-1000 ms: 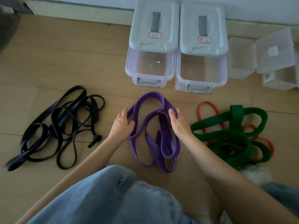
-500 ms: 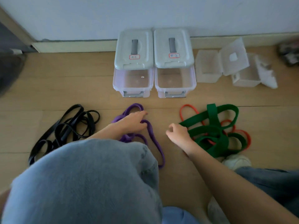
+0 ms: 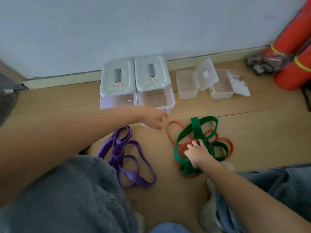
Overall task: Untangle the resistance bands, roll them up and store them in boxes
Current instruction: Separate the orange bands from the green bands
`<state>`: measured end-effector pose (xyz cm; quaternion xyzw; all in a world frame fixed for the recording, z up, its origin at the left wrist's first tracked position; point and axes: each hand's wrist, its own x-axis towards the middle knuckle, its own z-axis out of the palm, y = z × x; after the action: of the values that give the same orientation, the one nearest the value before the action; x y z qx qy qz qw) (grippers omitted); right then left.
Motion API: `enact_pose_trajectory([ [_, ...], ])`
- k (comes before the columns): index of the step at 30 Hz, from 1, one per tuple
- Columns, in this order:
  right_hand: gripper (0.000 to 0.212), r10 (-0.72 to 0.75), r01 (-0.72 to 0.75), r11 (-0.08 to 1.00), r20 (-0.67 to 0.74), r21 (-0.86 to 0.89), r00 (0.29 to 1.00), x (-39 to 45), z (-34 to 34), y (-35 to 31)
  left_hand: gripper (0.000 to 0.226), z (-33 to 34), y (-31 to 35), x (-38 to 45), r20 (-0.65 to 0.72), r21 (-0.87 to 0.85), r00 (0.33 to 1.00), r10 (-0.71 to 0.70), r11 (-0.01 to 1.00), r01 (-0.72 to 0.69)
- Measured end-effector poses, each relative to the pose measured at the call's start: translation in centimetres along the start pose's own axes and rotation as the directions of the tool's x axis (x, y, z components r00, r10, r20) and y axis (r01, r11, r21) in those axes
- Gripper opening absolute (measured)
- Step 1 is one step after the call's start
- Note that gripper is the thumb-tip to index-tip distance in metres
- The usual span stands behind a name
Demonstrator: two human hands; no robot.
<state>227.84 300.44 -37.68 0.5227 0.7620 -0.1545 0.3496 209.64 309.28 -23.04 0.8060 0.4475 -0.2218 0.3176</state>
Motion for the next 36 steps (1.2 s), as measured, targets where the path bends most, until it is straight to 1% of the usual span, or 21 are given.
enact_pose_trajectory([
  [3,0.029,0.009,-0.009,1.000,-0.122,-0.003,0.992,-1.5,1.1,0.6,0.054,3.0,2.7,1.0,-0.028,-0.113,1.000,-0.009,0.994,0.006],
  [5,0.029,0.009,0.024,0.968,-0.128,0.251,0.992,-2.2,0.9,1.2,0.059,5.0,3.4,1.2,-0.047,-0.210,0.999,-0.009,0.978,-0.001],
  [6,0.029,0.006,0.059,0.902,-0.149,0.428,0.989,-2.7,0.2,1.5,0.065,5.8,3.4,1.1,-0.072,-0.250,0.997,-0.008,0.968,-0.010],
  [8,0.028,0.016,0.133,0.702,-0.202,0.700,0.979,-3.8,-2.6,2.0,0.081,7.1,3.1,0.7,-0.141,-0.304,0.990,-0.004,0.952,-0.040],
  [10,0.024,-0.011,0.256,0.538,-0.297,0.803,0.955,-5.4,-6.6,2.2,0.091,7.7,3.0,-0.1,-0.219,-0.410,0.975,0.021,0.905,-0.112],
  [13,0.009,-0.055,0.424,0.309,-0.429,0.851,0.901,-8.7,-11.2,2.7,0.073,7.3,3.2,-1.1,-0.332,-0.712,0.942,0.047,0.642,-0.283],
  [16,0.012,-0.016,0.550,-0.164,-0.560,0.819,0.829,-12.6,-14.3,3.5,0.068,6.2,3.9,-2.5,-0.426,-0.793,0.903,0.055,0.458,-0.402],
  [18,0.013,0.059,0.614,-0.395,-0.648,0.684,0.759,-14.8,-16.5,3.8,0.052,5.3,4.7,-3.2,-0.498,-0.779,0.867,0.007,0.436,-0.451],
  [20,0.012,0.130,0.677,-0.422,-0.699,0.602,0.703,-16.5,-18.7,4.1,0.022,3.9,6.0,-4.3,-0.610,-0.720,0.788,-0.081,0.472,-0.509],
  [22,0.007,0.162,0.725,-0.392,-0.733,0.566,0.660,-17.8,-20.2,4.8,0.014,1.9,6.7,-6.0,-0.714,-0.632,0.686,-0.137,0.548,-0.548],
  [23,0.020,0.160,0.741,-0.350,-0.742,0.573,0.650,-18.3,-20.5,5.4,0.014,0.8,6.9,-7.0,-0.758,-0.602,0.636,-0.144,0.531,-0.597],
  [24,0.038,0.136,0.733,-0.277,-0.730,0.621,0.670,-18.8,-20.5,5.8,0.014,-0.3,7.0,-8.2,-0.790,-0.591,0.588,-0.171,0.468,-0.657],
  [26,0.068,0.011,0.607,-0.047,-0.607,0.794,0.795,-19.0,-19.4,5.7,0.012,-2.5,7.3,-10.3,-0.800,-0.600,0.543,-0.255,0.323,-0.732],
  [27,0.064,-0.104,0.539,0.096,-0.531,0.836,0.841,-18.8,-18.4,4.7,0.011,-3.4,7.4,-11.0,-0.799,-0.600,0.535,-0.275,0.310,-0.738],
  [28,0.050,-0.181,0.505,0.223,-0.474,0.833,0.862,-18.4,-17.5,3.4,0.011,-4.2,7.7,-11.3,-0.801,-0.599,0.528,-0.283,0.360,-0.715],
  [29,0.033,-0.199,0.496,0.272,-0.457,0.825,0.867,-18.1,-16.9,2.1,0.012,-4.8,7.7,-11.4,-0.793,-0.610,0.532,-0.298,0.411,-0.678],
  [30,0.021,-0.147,0.511,0.234,-0.489,0.827,0.860,-17.9,-16.8,1.1,0.014,-5.3,7.5,-11.4,-0.768,-0.640,0.548,-0.332,0.419,-0.644],
  [31,0.015,-0.070,0.531,0.152,-0.527,0.834,0.847,-17.9,-16.8,0.4,0.017,-5.4,7.2,-11.4,-0.719,-0.695,0.600,-0.350,0.351,-0.628],
  [32,0.012,0.019,0.555,0.065,-0.557,0.829,0.830,-17.8,-17.2,0.2,0.025,-5.4,6.8,-11.2,-0.647,-0.762,0.694,-0.316,0.233,-0.605],
  [34,0.012,0.184,0.603,-0.060,-0.585,0.795,0.790,-18.1,-18.8,0.6,0.050,-3.5,5.8,-10.8,-0.526,-0.850,0.849,-0.058,0.056,-0.523],
  [36,0.018,0.287,0.623,-0.218,-0.561,0.751,0.777,-18.2,-20.7,1.3,0.064,0.2,5.9,-9.6,-0.473,-0.869,0.855,0.211,0.044,-0.492],
])
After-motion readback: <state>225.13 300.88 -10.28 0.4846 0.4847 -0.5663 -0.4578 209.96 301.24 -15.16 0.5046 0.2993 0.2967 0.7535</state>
